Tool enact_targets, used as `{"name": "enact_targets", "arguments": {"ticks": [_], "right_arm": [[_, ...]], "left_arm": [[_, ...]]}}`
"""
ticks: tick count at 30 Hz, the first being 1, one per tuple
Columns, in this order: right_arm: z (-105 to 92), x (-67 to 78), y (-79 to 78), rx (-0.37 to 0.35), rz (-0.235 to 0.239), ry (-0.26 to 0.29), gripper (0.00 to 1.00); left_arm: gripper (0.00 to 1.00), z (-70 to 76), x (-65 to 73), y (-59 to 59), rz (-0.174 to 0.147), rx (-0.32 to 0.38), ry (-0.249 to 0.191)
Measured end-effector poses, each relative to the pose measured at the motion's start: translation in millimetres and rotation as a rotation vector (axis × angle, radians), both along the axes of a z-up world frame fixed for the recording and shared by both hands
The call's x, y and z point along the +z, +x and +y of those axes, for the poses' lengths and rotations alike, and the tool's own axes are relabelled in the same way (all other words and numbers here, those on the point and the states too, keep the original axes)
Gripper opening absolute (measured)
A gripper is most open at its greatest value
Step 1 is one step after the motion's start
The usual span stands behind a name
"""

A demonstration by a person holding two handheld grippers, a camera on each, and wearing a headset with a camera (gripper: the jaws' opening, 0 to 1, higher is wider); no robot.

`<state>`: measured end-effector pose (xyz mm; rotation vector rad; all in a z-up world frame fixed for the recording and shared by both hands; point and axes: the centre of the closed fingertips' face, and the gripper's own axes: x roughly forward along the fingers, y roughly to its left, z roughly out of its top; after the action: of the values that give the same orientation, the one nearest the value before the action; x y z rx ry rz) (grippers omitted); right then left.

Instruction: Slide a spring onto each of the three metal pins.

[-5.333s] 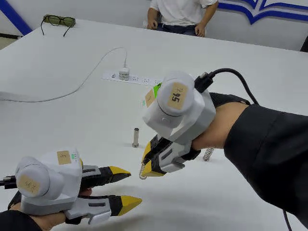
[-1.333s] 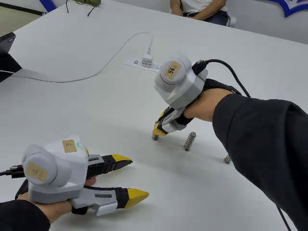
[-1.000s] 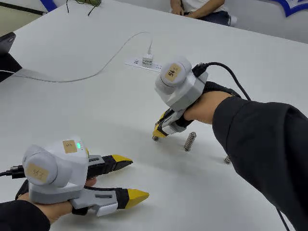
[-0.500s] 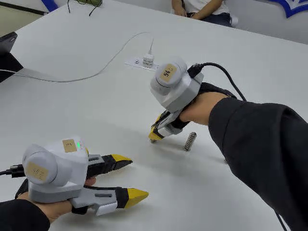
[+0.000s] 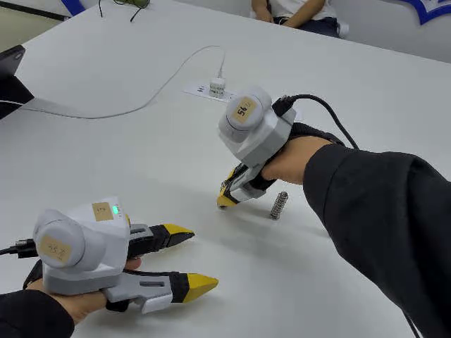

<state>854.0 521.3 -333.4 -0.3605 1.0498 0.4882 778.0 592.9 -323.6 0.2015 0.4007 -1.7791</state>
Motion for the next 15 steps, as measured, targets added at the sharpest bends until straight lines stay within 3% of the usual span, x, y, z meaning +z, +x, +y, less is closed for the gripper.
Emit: {"name": "enact_targets", "arguments": {"ticks": [15], "right_arm": [[-14.0,15.4,-9.4,-0.04,-0.04,-0.005,0.18]], "left_arm": [[0.52,-4.0,4.8,2.2,-0.013,-0.003,-0.002]]}}
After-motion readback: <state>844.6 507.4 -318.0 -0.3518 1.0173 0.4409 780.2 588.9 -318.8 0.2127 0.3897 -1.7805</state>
